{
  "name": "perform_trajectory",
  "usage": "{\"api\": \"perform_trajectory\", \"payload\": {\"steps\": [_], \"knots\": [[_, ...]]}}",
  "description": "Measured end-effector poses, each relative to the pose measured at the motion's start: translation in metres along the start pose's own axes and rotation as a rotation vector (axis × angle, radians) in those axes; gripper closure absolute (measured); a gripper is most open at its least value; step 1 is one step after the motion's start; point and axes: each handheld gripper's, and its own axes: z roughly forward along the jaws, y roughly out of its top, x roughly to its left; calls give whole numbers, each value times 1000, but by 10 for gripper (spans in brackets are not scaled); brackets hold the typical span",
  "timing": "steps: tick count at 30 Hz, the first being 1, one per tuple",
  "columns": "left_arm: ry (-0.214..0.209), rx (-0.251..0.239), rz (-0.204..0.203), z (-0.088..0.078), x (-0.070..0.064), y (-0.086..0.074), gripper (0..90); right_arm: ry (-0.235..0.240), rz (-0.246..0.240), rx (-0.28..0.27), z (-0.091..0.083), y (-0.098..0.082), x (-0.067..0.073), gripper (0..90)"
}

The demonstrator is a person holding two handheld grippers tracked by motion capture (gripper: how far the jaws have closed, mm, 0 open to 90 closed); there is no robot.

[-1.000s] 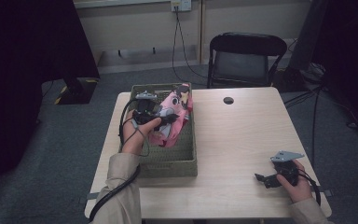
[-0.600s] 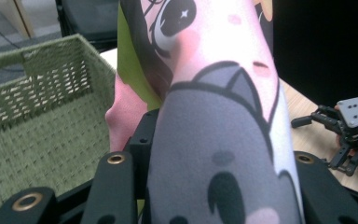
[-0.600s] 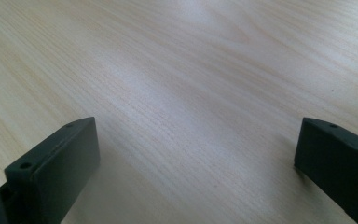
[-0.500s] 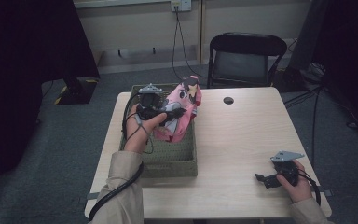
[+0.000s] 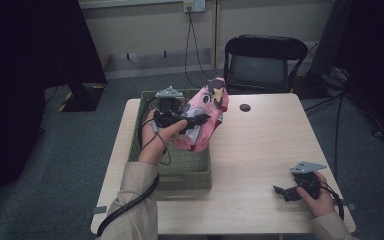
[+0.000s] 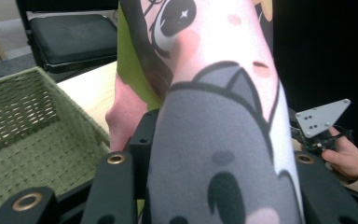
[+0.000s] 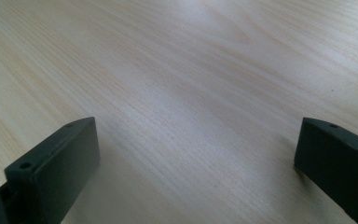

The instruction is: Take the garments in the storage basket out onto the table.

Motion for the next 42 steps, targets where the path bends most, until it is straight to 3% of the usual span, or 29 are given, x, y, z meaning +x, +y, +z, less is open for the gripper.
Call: {"api": "perform_trajectory", "payload": {"steps": [18,32,42], "knots": [[-87,5,32,30,-27,4,554,1,0,0,0,0,0,0],[-144,51,41,67,-42,-9,550,1,0,0,0,0,0,0],[-168,89,21,91,-48,-24,550,1,1,1,0,0,0,0]]}}
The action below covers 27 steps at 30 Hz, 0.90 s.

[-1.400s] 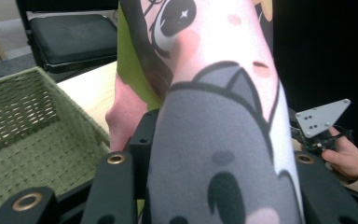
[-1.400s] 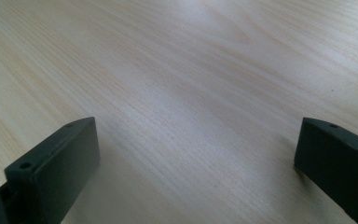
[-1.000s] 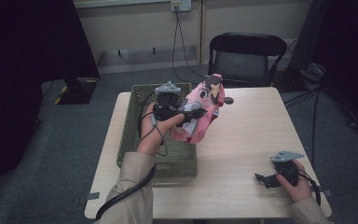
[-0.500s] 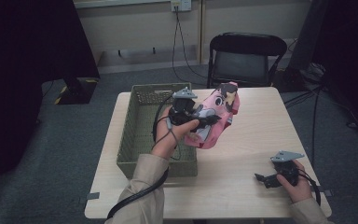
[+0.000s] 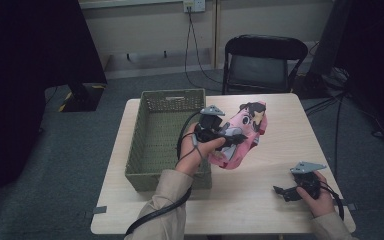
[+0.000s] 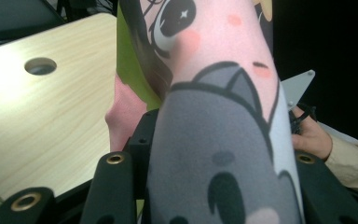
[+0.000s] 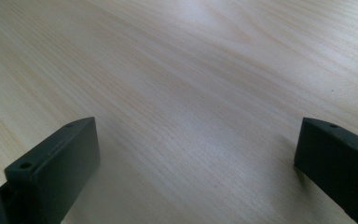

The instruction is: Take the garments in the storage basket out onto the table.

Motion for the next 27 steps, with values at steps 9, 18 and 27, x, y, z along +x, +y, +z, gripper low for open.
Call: {"api": "perform_trajectory", "payload": {"steps": [9,18,27], "knots": [[4,30,1,19,-3,-8,550,0,-2,1,0,0,0,0],[19,53,14,35,-8,-14,549,1,-1,0,0,0,0,0],[37,79,25,54,-14,-21,549,-1,-1,-1,0,0,0,0]]}}
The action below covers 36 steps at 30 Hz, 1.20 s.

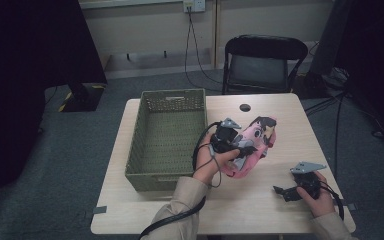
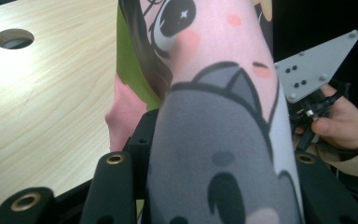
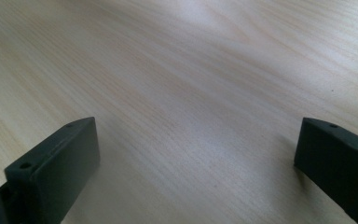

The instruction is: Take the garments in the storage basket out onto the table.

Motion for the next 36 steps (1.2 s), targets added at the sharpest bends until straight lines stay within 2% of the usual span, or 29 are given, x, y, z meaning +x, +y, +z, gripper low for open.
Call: {"api": "perform_trajectory", "payload": {"steps": [14,21,26,36], "knots": [[-1,10,6,22,-10,-5,548,1,-1,0,0,0,0,0],[3,30,16,35,-15,-10,547,1,-1,0,0,0,0,0],[11,46,18,43,-16,-13,547,1,-1,0,0,0,0,0],[20,72,-4,55,-12,-25,543,1,-1,0,0,0,0,0]]}}
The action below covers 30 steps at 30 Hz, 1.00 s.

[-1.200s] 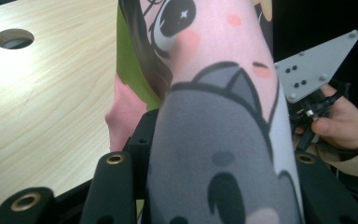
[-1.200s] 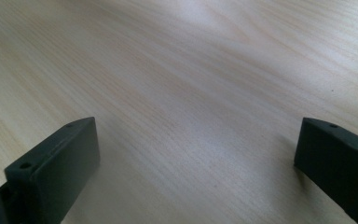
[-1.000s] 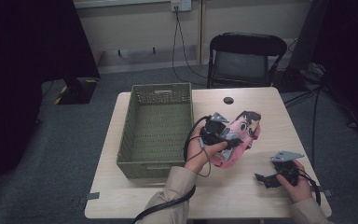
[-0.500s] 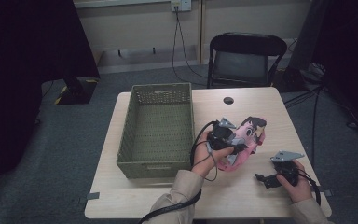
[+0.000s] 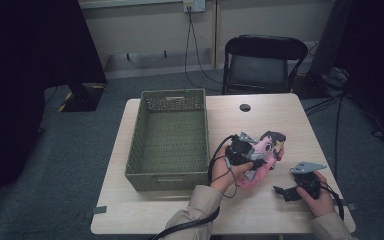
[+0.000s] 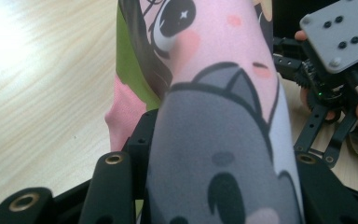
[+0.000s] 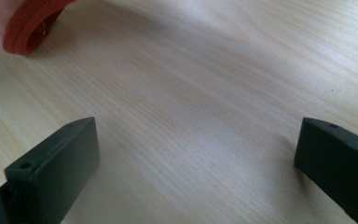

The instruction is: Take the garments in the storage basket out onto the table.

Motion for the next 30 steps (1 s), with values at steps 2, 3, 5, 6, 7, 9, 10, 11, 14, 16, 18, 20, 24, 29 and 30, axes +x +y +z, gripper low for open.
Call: {"api": "perform_trajectory", "payload": {"steps": [2,3,5,6,7,9,10,11,14,16,18,20,24,29,30], "knots": [[-9,5,-5,2,0,-1,541,0,0,0,0,0,0,0],[-8,7,-1,3,-1,-2,540,0,0,0,0,0,0,0],[2,11,-2,4,0,-3,540,0,0,0,0,0,0,0],[3,9,-7,5,1,-3,540,0,0,0,0,0,0,0],[2,8,-10,6,1,-4,540,0,0,0,0,0,0,0],[6,14,-11,7,2,-5,540,0,0,0,0,0,0,0],[7,15,-12,8,2,-5,540,0,0,0,0,0,0,0],[9,19,-11,8,3,-6,540,0,0,0,0,0,0,0],[12,17,-20,10,4,-7,539,-1,-1,0,0,0,0,0],[12,19,-22,11,5,-8,539,-1,-1,0,0,0,0,0],[16,21,-25,12,6,-9,537,0,-1,0,0,0,0,0],[15,25,-27,14,7,-10,534,0,0,1,0,0,0,0],[16,33,-35,17,8,-11,530,0,1,1,0,0,0,0],[17,43,-39,21,10,-14,519,0,0,1,0,0,0,0],[15,46,-41,21,10,-14,516,0,1,1,0,0,0,0]]}}
